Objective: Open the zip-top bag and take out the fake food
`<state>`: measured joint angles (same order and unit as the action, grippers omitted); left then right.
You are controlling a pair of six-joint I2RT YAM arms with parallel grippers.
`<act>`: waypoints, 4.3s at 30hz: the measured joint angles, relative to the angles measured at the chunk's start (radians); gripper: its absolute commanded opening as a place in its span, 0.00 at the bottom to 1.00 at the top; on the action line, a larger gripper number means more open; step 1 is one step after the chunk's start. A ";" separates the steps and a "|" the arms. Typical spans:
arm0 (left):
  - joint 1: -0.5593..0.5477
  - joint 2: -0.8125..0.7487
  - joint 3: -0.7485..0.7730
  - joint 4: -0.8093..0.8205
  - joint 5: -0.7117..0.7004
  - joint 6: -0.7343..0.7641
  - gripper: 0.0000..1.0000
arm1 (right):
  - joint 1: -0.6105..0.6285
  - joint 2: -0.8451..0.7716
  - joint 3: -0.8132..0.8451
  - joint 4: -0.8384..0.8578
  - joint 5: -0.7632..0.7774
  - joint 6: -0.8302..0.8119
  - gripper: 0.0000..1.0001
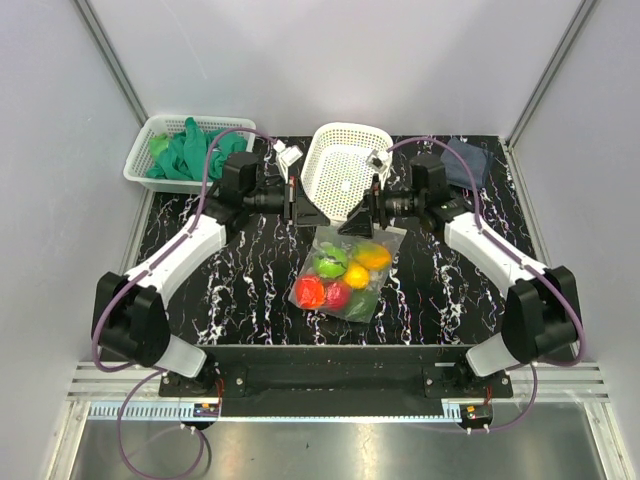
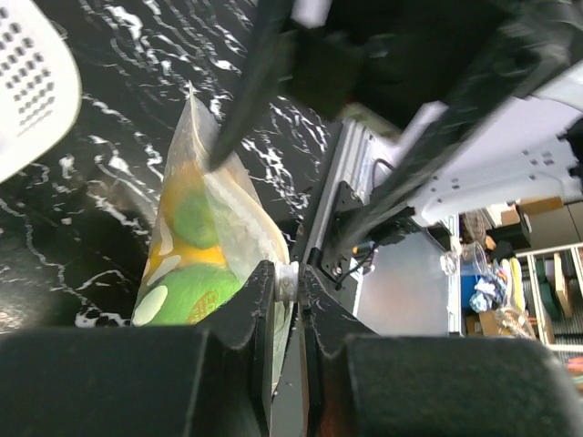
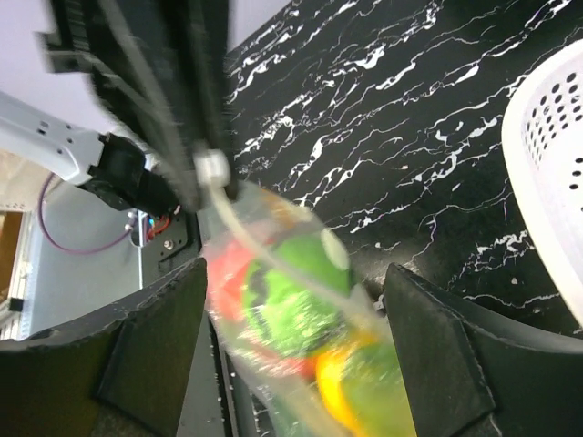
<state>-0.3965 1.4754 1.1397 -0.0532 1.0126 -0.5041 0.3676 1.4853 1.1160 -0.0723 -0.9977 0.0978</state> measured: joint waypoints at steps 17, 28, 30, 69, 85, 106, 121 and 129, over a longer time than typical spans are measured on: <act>-0.027 -0.048 0.005 -0.048 -0.045 0.022 0.44 | 0.071 0.042 0.013 0.003 -0.069 -0.011 0.00; -0.030 -0.215 -0.147 -0.007 -0.155 0.041 0.52 | 0.071 0.020 0.003 0.001 -0.071 0.022 0.00; -0.030 -0.214 -0.166 -0.004 -0.162 0.039 0.48 | 0.071 0.013 0.000 0.001 -0.071 0.025 0.00; -0.061 -0.178 -0.176 0.061 -0.172 -0.008 0.00 | 0.076 0.104 0.145 0.009 -0.148 0.097 0.32; -0.061 -0.181 -0.176 0.046 -0.209 -0.009 0.00 | 0.077 0.106 0.163 0.009 -0.146 0.106 0.00; 0.215 -0.396 -0.313 0.016 -0.292 -0.014 0.00 | -0.025 -0.074 -0.067 0.021 -0.007 0.093 0.00; 0.359 -0.365 -0.313 -0.073 -0.266 0.052 0.00 | -0.040 -0.362 -0.315 -0.025 0.123 0.211 0.00; 0.359 -0.342 -0.313 -0.058 -0.179 0.081 0.00 | -0.035 -0.423 -0.364 -0.078 0.145 0.262 0.20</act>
<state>-0.0376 1.1336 0.8265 -0.1108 0.8341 -0.4232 0.3328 1.0618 0.7521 -0.1505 -0.8532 0.3603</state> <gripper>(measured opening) 0.005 0.111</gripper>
